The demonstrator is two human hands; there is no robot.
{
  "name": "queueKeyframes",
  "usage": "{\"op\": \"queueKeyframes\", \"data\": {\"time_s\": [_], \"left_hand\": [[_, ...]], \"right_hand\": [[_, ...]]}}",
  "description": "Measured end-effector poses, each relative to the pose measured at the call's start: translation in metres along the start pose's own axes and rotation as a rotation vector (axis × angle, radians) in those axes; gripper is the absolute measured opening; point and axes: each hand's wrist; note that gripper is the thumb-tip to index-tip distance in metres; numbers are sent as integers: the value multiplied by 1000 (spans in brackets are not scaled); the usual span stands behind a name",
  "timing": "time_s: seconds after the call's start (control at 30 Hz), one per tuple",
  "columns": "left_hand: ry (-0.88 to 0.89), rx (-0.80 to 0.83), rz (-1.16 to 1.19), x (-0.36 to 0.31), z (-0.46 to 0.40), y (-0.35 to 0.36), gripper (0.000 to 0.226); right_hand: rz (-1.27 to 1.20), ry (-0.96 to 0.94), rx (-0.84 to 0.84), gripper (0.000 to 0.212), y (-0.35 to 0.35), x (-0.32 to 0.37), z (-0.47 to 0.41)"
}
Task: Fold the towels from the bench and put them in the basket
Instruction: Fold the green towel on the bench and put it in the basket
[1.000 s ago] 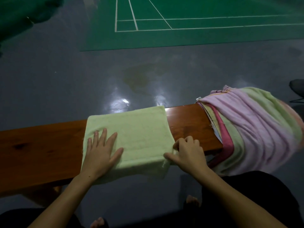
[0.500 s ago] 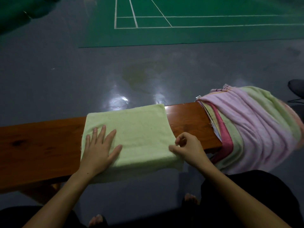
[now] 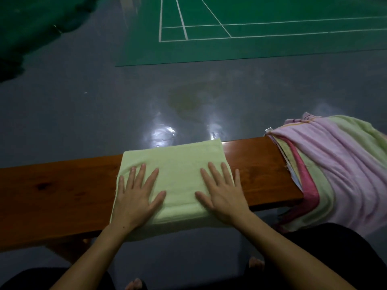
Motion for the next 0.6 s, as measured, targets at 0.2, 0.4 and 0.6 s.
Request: {"op": "queueKeyframes", "data": {"time_s": [0.2, 0.4, 0.6], "left_hand": [[-50, -20, -43, -8, -9, -5, 88], [135, -152, 134, -58, -41, -18, 65], [306, -103, 473, -115, -55, -36, 42]], "right_hand": [[127, 404, -112, 69, -31, -19, 4], [-139, 526, -49, 34, -46, -18, -4], [-760, 526, -178, 21, -45, -15, -15]]}}
Point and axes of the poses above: each hand's wrist, its own z-axis away from the middle knuckle, its own y-axis out of the palm, x = y × z, and after that the axes turned 11 degrees about -x, right-handed
